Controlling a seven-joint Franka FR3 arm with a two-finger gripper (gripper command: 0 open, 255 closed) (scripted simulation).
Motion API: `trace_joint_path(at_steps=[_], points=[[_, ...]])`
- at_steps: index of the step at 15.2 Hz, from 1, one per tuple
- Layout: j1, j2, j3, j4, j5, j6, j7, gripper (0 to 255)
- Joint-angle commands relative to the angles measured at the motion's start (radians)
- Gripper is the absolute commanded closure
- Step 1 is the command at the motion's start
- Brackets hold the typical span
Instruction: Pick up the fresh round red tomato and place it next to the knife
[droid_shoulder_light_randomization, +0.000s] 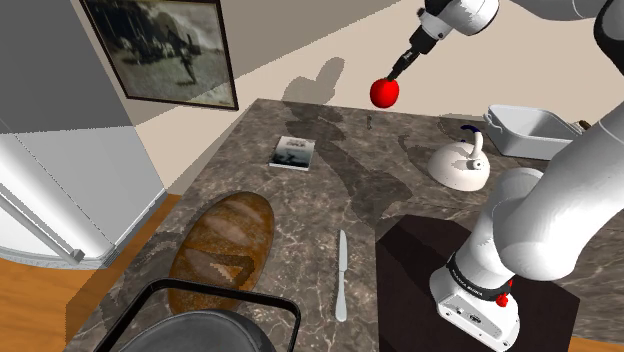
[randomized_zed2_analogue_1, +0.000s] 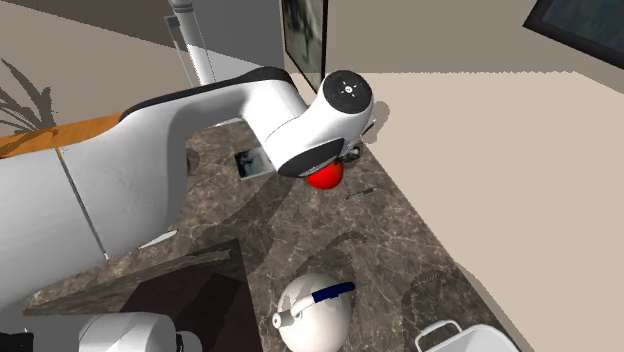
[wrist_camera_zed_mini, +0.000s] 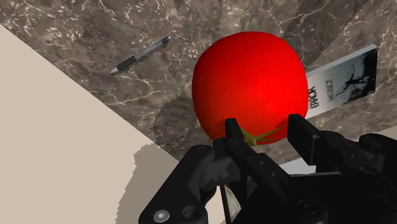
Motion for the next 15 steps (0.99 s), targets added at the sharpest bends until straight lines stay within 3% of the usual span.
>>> trace_joint_path(at_steps=[1, 4, 7, 15], points=[[-0.001, 0.0, 0.001, 0.019, -0.004, -0.019, 0.007, 255], [-0.056, -0.147, 0.118, -0.109, -0.13, 0.021, 0.125, 255], [-0.117, -0.265, 0.224, -0.222, -0.206, 0.039, 0.217, 255], [-0.233, -0.536, 0.456, -0.477, -0.293, 0.032, 0.415, 255]])
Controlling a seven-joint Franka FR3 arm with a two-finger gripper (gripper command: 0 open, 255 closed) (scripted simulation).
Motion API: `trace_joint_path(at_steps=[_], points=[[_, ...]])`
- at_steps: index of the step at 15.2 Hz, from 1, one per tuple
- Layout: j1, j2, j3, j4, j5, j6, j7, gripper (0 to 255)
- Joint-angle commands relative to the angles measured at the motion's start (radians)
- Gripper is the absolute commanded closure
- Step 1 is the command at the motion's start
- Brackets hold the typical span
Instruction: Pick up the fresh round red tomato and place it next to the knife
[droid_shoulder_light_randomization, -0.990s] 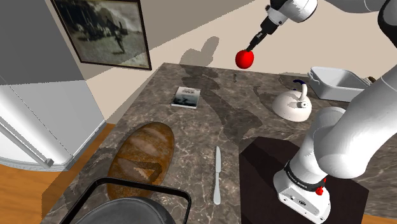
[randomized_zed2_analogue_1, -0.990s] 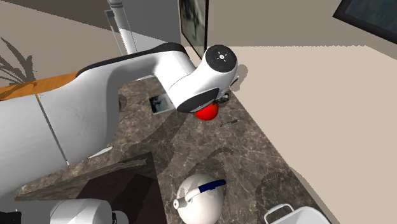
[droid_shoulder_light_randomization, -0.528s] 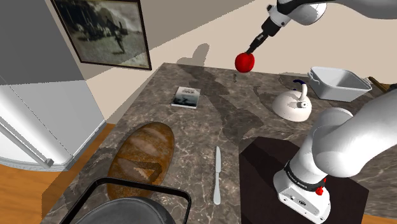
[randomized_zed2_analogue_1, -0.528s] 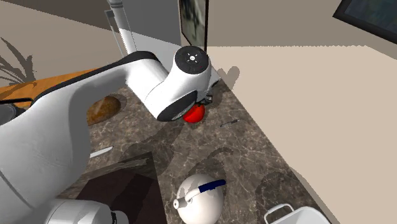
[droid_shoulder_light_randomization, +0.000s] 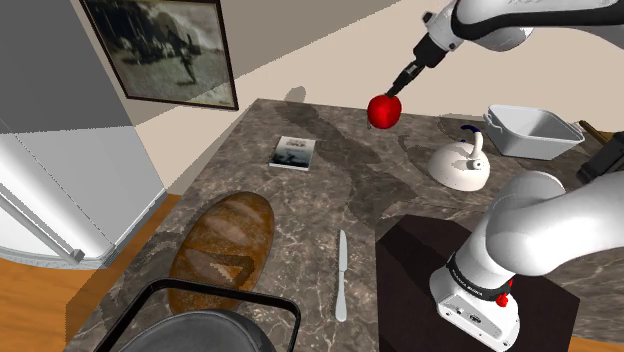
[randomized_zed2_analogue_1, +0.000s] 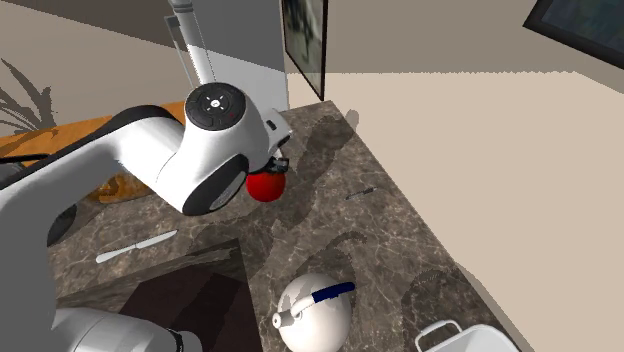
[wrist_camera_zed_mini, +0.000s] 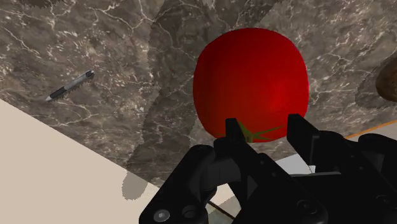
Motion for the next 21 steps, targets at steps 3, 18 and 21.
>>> trace_joint_path(at_steps=[3, 18, 21], points=[[-0.034, -0.127, 0.108, -0.112, -0.007, -0.014, 0.094, 255], [0.021, -0.569, 0.509, -0.351, 0.14, -0.197, 0.447, 255], [0.062, -0.627, 0.6, -0.362, 0.193, -0.236, 0.526, 255]])
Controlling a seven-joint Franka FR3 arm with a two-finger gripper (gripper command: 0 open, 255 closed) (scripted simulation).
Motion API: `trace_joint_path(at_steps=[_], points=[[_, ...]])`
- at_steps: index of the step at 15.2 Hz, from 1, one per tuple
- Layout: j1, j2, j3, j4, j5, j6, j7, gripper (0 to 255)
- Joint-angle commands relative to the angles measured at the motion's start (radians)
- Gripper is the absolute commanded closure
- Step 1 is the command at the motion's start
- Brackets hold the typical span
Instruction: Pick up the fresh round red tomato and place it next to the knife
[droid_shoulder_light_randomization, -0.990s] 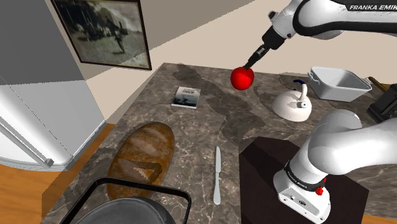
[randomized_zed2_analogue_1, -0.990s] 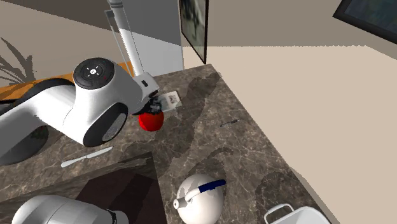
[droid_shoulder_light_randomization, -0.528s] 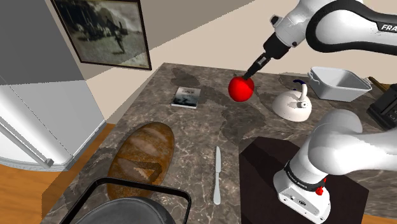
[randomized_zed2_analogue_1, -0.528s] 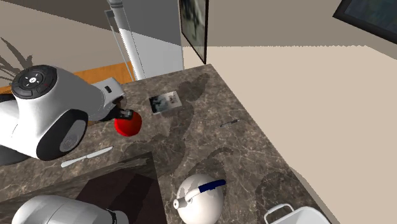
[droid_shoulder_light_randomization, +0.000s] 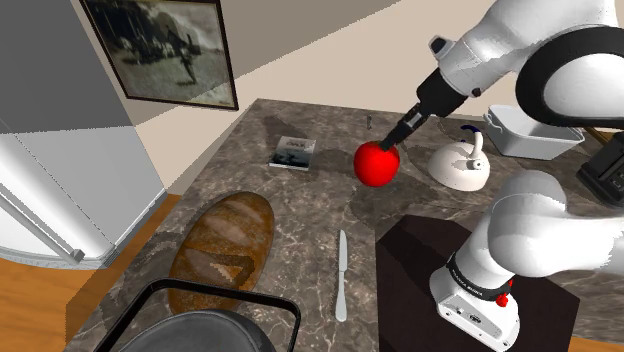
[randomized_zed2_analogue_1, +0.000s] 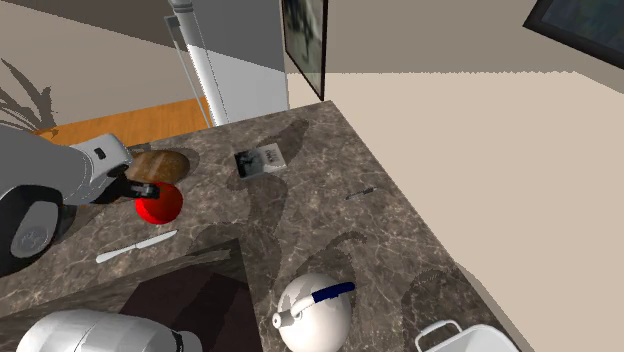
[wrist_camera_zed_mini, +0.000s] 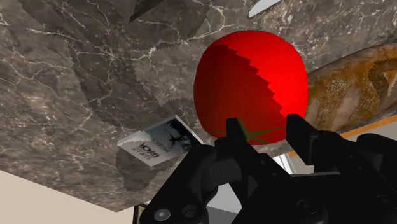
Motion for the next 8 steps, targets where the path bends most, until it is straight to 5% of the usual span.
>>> trace_joint_path(at_steps=[1, 8], points=[[0.029, -0.037, 0.063, -0.004, 0.037, -0.028, 0.057, 255], [0.128, -0.085, 0.284, 0.03, 0.172, -0.089, 0.246, 255]])
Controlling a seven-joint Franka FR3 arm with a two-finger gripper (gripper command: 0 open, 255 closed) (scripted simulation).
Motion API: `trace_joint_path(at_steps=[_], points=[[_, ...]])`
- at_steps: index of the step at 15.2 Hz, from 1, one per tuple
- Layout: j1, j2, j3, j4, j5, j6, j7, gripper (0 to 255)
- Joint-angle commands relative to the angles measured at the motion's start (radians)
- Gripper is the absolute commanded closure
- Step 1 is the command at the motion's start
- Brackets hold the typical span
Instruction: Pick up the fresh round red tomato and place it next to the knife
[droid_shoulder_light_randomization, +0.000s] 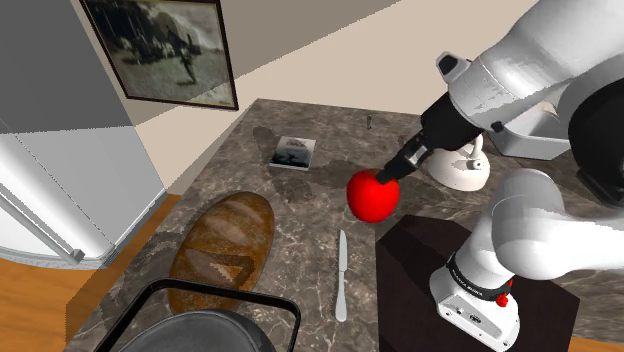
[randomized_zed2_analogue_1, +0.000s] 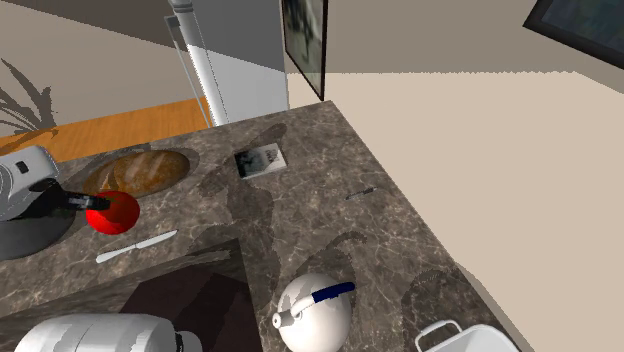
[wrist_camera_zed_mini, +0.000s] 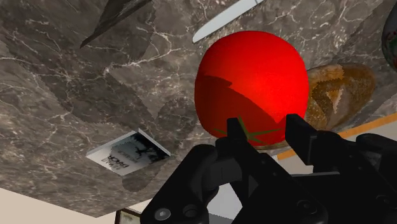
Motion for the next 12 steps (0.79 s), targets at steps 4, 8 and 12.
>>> trace_joint_path(at_steps=[4, 8, 12], points=[[0.048, 0.014, 0.15, 0.058, 0.092, -0.025, 0.126, 255], [0.066, 0.048, 0.264, 0.127, 0.158, -0.036, 0.223, 255], [0.061, 0.092, 0.371, 0.212, 0.214, -0.044, 0.312, 255]])
